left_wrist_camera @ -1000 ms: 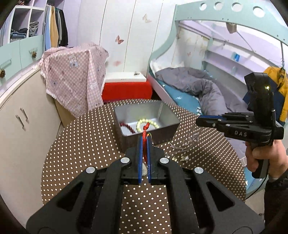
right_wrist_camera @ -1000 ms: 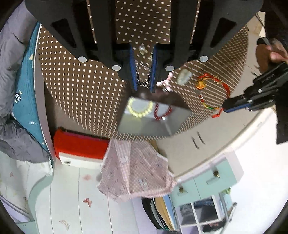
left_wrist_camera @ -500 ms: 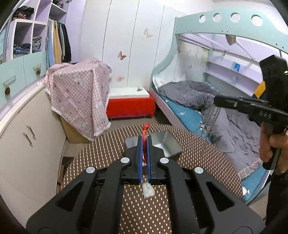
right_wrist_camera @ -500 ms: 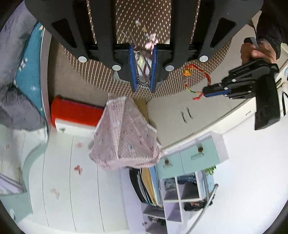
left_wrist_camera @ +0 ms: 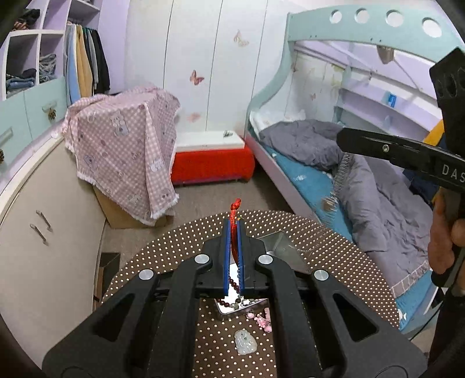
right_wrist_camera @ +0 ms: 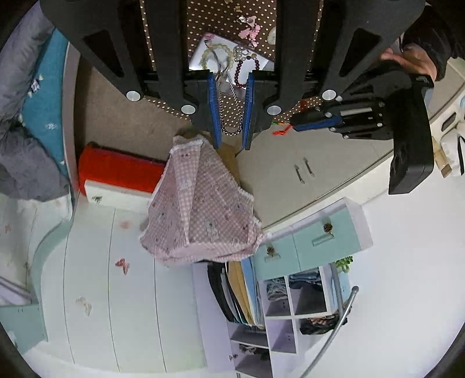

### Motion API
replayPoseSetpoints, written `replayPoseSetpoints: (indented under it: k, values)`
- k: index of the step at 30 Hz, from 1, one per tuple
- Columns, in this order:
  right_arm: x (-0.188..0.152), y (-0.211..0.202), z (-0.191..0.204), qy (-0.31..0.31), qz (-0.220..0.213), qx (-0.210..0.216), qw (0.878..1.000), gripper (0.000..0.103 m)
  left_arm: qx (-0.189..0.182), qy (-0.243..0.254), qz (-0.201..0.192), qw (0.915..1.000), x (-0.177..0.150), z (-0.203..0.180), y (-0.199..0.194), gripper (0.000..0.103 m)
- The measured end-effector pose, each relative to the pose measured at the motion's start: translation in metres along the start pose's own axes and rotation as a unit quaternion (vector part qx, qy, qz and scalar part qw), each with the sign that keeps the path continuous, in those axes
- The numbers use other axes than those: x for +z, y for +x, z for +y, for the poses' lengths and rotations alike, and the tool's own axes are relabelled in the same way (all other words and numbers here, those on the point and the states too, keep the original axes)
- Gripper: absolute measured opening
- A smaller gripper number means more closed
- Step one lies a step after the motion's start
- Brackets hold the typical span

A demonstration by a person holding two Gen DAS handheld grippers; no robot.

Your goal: Organize jewelry

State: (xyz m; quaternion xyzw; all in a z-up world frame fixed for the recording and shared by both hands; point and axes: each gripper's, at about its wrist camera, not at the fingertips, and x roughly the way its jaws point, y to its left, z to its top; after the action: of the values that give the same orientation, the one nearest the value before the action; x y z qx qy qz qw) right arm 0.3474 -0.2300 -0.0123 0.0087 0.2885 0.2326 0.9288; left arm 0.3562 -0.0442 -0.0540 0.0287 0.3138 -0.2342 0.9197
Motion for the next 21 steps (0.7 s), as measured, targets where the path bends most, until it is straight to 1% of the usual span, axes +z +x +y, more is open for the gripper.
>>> replayPoseSetpoints:
  k: [2,3,4,5,6,7,8,11,14,17,21]
  values:
    - [-0.003,0.012,-0.005,0.010,0.012,-0.005,1.000,0.013,0.009,0.000,0.017,0.9998,-0.001,0.002,0.011,0.006]
    - [-0.005,0.017,-0.008,0.017,0.013,-0.014,1.000,0.014,0.021,0.003,0.026,0.9994,-0.002,0.002,0.015,0.009]
    - [-0.009,0.023,-0.014,0.027,0.022,-0.020,0.999,0.018,0.035,0.006,0.036,0.9987,-0.003,0.003,0.020,0.046]
    - [-0.013,0.028,-0.018,0.036,0.033,-0.022,0.999,0.040,0.053,0.006,0.040,0.9978,-0.005,0.004,0.023,0.097]
    - [-0.019,0.032,-0.022,0.046,0.042,-0.031,0.998,0.074,0.067,0.003,0.021,0.9975,-0.008,0.006,0.019,0.097]
    - [-0.025,0.032,-0.025,0.048,0.037,-0.047,0.997,0.084,0.070,0.002,0.012,0.9975,-0.009,0.006,0.017,0.097]
    - [-0.028,0.032,-0.026,0.049,0.034,-0.053,0.997,0.088,0.073,-0.002,0.011,0.9973,-0.012,0.009,0.014,0.097]
    - [-0.042,0.029,-0.036,0.076,0.036,-0.057,0.995,0.094,0.092,-0.021,0.008,0.9955,-0.016,0.017,0.008,0.097]
    - [-0.052,0.021,-0.045,0.096,0.030,-0.066,0.993,0.095,0.107,-0.043,0.003,0.9933,-0.023,0.024,-0.002,0.097]
    - [-0.060,0.012,-0.049,0.110,0.024,-0.068,0.991,0.095,0.112,-0.061,-0.006,0.9918,-0.030,0.027,-0.013,0.097]
    - [-0.063,0.002,-0.049,0.114,0.016,-0.072,0.991,0.095,0.122,-0.070,-0.016,0.9899,-0.034,0.028,-0.021,0.097]
